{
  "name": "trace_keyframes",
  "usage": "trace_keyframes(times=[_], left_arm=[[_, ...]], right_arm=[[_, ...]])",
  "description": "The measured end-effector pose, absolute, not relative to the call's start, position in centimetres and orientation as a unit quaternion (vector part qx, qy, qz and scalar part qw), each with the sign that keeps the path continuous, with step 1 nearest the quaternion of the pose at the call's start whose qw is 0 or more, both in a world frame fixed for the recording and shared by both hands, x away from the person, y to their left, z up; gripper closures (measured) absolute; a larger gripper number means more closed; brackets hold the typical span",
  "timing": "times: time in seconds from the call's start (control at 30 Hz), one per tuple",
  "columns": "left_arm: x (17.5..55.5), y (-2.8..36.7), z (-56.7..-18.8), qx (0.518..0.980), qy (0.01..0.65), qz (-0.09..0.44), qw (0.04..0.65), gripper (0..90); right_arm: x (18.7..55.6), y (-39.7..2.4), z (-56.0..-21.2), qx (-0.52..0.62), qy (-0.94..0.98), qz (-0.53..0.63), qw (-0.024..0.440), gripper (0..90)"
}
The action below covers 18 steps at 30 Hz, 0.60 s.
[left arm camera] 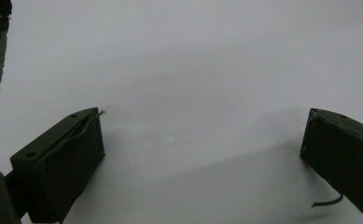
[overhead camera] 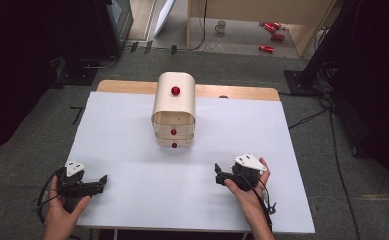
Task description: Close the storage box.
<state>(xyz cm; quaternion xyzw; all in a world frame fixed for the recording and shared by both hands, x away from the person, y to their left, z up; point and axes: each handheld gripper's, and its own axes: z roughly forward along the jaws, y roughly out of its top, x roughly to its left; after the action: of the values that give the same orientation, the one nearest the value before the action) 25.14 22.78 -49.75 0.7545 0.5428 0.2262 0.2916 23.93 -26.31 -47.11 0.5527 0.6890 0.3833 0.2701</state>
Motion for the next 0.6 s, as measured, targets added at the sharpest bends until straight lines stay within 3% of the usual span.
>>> trace_keyframes(times=[0.6], left_arm=[[25.1,22.8,-49.7,0.754,0.543,0.226,0.291,0.0]], right_arm=[[21.5,-32.2,-48.2,0.597,0.661,0.351,0.288,2.9]])
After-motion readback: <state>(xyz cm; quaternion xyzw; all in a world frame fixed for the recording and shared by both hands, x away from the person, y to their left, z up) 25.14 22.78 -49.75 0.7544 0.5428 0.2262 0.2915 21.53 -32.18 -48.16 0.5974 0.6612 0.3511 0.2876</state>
